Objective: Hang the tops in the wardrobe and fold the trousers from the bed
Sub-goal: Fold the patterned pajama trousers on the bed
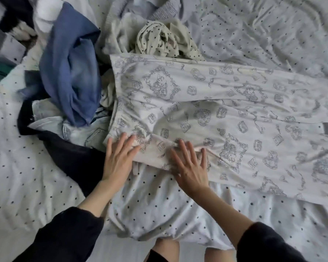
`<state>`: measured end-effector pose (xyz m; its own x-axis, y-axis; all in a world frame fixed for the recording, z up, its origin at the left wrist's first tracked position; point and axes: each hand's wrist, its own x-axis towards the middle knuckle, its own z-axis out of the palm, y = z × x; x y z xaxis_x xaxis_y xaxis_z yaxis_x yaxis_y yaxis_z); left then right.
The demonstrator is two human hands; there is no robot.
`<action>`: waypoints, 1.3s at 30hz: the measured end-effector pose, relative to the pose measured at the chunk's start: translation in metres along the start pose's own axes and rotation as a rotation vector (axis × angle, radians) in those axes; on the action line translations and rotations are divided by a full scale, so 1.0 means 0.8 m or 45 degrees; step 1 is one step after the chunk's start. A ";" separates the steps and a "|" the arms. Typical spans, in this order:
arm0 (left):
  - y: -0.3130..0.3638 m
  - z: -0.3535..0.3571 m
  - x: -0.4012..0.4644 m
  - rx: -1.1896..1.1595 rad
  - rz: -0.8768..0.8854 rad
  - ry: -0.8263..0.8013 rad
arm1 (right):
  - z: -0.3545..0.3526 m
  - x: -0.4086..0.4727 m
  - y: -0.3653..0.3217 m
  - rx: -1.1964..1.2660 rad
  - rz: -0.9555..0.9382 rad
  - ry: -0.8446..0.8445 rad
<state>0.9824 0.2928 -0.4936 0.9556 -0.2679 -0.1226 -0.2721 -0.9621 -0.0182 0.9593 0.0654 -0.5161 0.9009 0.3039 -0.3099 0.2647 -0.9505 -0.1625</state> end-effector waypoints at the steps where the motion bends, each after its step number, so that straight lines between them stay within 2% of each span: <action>1: -0.011 0.001 -0.004 -0.046 0.016 0.061 | 0.003 0.009 -0.009 -0.021 0.023 -0.052; 4: -0.019 0.002 -0.015 -0.148 0.087 0.190 | 0.002 0.014 -0.020 -0.050 0.073 -0.125; 10: -0.038 -0.032 -0.023 -0.383 0.119 0.282 | -0.037 -0.005 -0.018 0.186 0.008 -0.204; 17: -0.052 -0.125 0.048 -0.581 0.078 0.424 | -0.139 0.050 0.010 0.464 0.232 0.321; 22: -0.053 -0.166 0.130 -0.703 -0.019 0.548 | -0.191 0.101 0.049 0.486 0.312 0.439; 28: -0.069 -0.156 0.239 -0.696 -0.191 0.521 | -0.221 0.199 0.105 0.703 0.349 0.285; 32: -0.079 -0.138 0.268 -0.509 -0.268 0.432 | -0.218 0.247 0.127 0.757 0.284 0.145; 36: -0.079 -0.127 0.280 -0.477 -0.342 0.526 | -0.215 0.285 0.134 0.856 0.324 0.139; 39: -0.071 -0.121 0.284 -0.438 -0.450 0.516 | -0.207 0.293 0.128 0.688 0.365 0.126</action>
<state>1.2261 0.2818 -0.4242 0.9662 0.1358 0.2189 0.0552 -0.9392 0.3388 1.2547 0.0287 -0.4506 0.9448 0.0092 -0.3274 -0.1809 -0.8186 -0.5451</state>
